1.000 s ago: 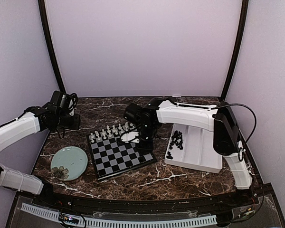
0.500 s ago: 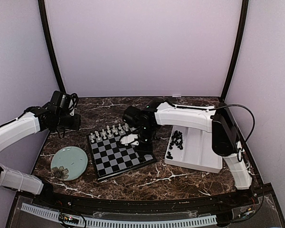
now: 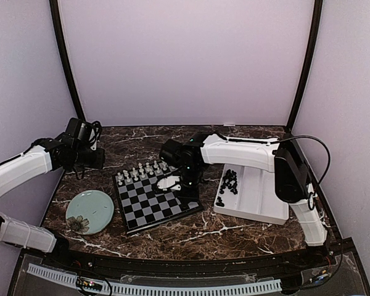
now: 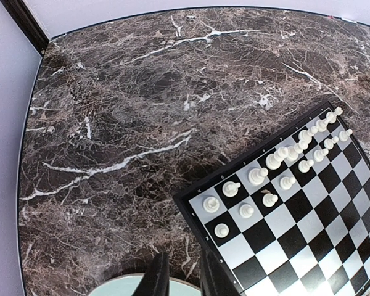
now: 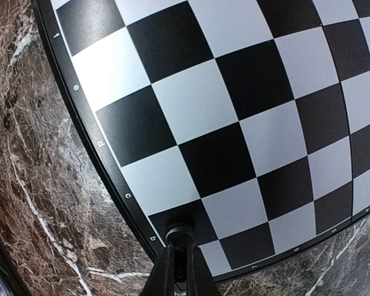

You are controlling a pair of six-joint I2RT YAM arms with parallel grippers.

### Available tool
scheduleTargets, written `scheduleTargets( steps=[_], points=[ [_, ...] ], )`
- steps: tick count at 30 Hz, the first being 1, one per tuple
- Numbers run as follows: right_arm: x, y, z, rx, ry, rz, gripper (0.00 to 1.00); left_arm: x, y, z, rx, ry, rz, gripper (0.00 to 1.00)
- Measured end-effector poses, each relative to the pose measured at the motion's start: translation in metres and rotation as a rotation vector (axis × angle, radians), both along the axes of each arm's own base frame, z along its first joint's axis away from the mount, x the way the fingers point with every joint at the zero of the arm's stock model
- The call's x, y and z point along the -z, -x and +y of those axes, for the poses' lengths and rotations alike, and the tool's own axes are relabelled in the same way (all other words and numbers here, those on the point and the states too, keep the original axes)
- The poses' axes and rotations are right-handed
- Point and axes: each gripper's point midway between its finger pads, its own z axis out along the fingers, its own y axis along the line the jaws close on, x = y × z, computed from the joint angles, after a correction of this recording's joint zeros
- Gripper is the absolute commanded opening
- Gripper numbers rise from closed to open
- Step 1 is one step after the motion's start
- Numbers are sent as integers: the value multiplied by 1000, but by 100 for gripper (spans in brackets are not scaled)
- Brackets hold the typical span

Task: Set up the chess pieces on the board
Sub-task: Place the knight at b8.

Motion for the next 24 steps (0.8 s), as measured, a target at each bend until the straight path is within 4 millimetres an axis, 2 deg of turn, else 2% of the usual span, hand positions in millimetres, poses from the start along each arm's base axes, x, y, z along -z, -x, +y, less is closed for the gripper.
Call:
scheduleTargets(
  steps=[13,24],
  points=[
    [0,0,1,-2,-3,1,13,3,0,0,2,1,10,19],
    [-1,0,4,-1,-19,3,26,5,0,-2,9,6,19,19]
  ],
)
